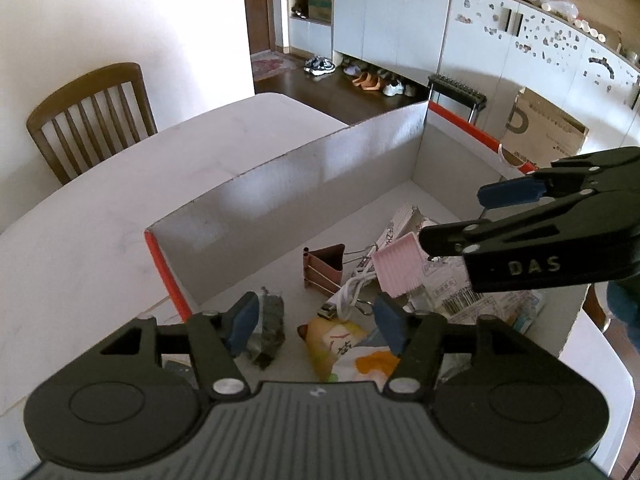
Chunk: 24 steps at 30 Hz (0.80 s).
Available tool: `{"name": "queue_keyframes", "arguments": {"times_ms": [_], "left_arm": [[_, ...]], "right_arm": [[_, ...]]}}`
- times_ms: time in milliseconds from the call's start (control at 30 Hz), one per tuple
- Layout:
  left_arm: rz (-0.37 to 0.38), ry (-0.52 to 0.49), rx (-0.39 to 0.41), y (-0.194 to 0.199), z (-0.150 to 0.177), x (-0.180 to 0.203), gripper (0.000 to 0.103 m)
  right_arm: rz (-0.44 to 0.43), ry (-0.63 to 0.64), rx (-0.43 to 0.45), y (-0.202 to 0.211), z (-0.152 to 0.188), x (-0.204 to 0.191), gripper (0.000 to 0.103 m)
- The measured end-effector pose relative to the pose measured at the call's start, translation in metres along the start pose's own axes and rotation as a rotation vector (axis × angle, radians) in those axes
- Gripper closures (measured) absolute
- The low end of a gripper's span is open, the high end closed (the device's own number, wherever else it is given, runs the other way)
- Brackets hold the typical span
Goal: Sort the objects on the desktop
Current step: 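Open left gripper to drop black bag while right gripper releases pink tray into box, then withdraw both open grippers up and away from the red box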
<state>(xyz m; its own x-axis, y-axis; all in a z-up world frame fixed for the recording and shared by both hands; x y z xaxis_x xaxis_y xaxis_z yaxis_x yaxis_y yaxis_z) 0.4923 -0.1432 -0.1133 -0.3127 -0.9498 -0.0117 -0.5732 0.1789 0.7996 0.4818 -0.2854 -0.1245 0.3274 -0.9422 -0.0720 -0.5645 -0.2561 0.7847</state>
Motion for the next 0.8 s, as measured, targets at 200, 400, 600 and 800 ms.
{"name": "queue_keyframes", "arguments": {"times_ms": [200, 400, 600, 800], "left_arm": [[-0.003, 0.016, 0.021, 0.013, 0.002, -0.003, 0.040], [-0.006, 0.028, 0.052, 0.030, 0.004, -0.002, 0.040], [-0.009, 0.039, 0.080, 0.049, 0.009, 0.000, 0.040], [-0.004, 0.045, 0.109, 0.070, 0.015, 0.003, 0.040]], "right_arm": [[-0.017, -0.004, 0.025, 0.017, -0.001, -0.002, 0.033], [-0.038, 0.004, 0.048, 0.035, 0.000, -0.008, 0.033], [-0.060, 0.018, 0.080, 0.057, 0.005, -0.014, 0.033], [-0.074, 0.015, 0.114, 0.077, 0.009, -0.021, 0.033]]}}
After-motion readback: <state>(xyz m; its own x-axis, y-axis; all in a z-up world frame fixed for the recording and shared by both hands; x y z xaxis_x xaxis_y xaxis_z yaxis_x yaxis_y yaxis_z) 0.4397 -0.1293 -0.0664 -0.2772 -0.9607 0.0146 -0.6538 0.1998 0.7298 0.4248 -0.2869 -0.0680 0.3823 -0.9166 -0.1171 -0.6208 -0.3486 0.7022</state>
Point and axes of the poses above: each gripper's, at about its wrist camera, not at the fingertips, and y roughly against the way its jaws point, x to its right, z to its underside, the point moved 5 cm from there along -y, roughly the way its jaws point, and after that the axes turned 1 degree about -x, right-handed, at the moved point
